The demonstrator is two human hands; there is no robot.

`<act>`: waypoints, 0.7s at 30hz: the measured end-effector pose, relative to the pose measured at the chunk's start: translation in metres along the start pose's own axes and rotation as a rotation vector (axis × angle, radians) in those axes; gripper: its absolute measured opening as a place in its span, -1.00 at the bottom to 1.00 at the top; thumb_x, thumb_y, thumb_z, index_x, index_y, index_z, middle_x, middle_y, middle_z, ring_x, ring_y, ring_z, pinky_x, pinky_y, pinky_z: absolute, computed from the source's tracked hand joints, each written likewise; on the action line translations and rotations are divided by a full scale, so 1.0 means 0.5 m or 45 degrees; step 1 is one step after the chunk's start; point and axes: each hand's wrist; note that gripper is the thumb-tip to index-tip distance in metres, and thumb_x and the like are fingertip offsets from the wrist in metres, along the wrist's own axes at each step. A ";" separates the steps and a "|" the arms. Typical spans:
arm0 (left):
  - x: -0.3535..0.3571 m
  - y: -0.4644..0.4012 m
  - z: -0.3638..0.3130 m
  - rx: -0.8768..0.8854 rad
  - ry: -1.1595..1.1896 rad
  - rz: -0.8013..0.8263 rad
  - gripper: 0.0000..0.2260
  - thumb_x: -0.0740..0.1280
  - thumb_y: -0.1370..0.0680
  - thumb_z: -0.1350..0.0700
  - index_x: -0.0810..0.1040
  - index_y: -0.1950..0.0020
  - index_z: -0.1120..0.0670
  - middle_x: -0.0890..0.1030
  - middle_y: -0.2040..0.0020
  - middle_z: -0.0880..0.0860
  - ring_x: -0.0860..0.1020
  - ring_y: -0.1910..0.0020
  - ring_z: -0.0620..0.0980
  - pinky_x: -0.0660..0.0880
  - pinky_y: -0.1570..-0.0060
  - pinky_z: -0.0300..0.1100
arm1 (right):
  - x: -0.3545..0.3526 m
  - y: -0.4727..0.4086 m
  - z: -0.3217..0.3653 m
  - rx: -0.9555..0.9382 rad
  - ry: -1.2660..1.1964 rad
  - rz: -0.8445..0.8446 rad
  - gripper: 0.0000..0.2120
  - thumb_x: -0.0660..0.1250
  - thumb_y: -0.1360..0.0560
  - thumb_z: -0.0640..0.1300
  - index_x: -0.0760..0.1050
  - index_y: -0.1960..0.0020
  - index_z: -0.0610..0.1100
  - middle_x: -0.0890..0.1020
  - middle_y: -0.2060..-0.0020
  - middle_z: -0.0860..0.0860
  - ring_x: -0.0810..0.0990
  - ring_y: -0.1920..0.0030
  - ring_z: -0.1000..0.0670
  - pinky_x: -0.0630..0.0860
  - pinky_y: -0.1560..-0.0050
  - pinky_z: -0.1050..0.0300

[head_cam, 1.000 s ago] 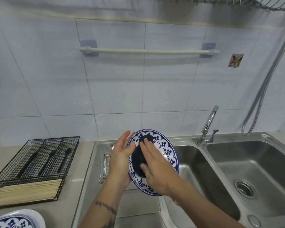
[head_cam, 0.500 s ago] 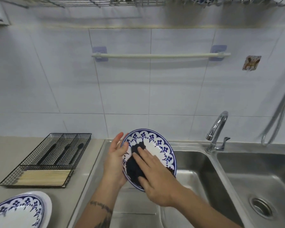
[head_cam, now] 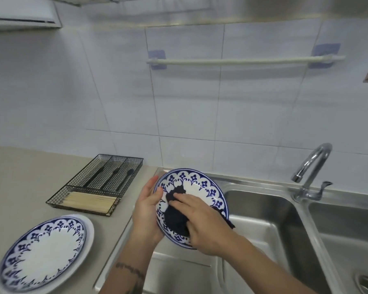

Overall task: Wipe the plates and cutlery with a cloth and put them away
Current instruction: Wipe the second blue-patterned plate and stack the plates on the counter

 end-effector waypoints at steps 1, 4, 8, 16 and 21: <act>-0.018 -0.001 -0.007 0.020 0.033 -0.038 -0.66 0.20 -0.64 0.26 0.47 -0.39 0.01 0.65 -0.17 0.25 0.66 -0.06 0.24 0.61 0.06 0.11 | 0.006 -0.008 0.006 -0.003 -0.006 0.027 -0.36 0.24 -0.48 -0.25 0.23 -0.51 0.05 0.20 -0.52 0.13 0.12 -0.50 0.08 0.11 -0.50 0.12; -0.071 -0.006 -0.039 0.116 0.107 -0.151 -0.64 0.20 -0.63 0.27 0.44 -0.41 0.06 0.69 -0.06 0.19 0.68 0.07 0.18 0.63 0.17 0.08 | 0.026 -0.037 0.025 -0.014 0.004 0.074 -0.40 0.24 -0.48 -0.27 0.30 -0.47 0.07 0.28 -0.49 0.13 0.21 -0.47 0.07 0.20 -0.47 0.04; -0.152 -0.006 -0.106 0.207 0.111 -0.272 -0.67 0.19 -0.63 0.27 0.45 -0.37 0.03 0.63 -0.16 0.19 0.63 -0.02 0.21 0.56 0.05 0.10 | 0.063 -0.095 0.071 -0.079 0.024 0.090 -0.43 0.23 -0.47 -0.28 0.35 -0.44 0.06 0.38 -0.42 0.14 0.31 -0.40 0.07 0.28 -0.42 0.05; -0.395 -0.017 -0.266 0.256 0.090 -0.490 -0.64 0.20 -0.64 0.26 0.46 -0.40 -0.01 0.62 -0.25 0.15 0.61 -0.14 0.23 0.58 -0.01 0.15 | 0.191 -0.234 0.212 -0.006 -0.073 0.017 -0.48 0.19 -0.49 -0.29 0.41 -0.39 0.06 0.49 -0.29 0.14 0.39 -0.27 0.06 0.36 -0.34 0.04; -0.537 -0.032 -0.344 0.257 0.074 -0.559 -0.65 0.19 -0.64 0.28 0.44 -0.40 0.03 0.59 -0.25 0.14 0.60 -0.06 0.20 0.54 -0.04 0.13 | 0.268 -0.296 0.282 0.116 -0.139 0.044 -0.46 0.13 -0.48 -0.36 0.42 -0.37 0.04 0.50 -0.26 0.12 0.41 -0.25 0.07 0.36 -0.33 0.07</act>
Point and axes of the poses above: each hand's wrist, its own y-axis away from the middle knuckle, its own x-axis out of the palm, z = x × y
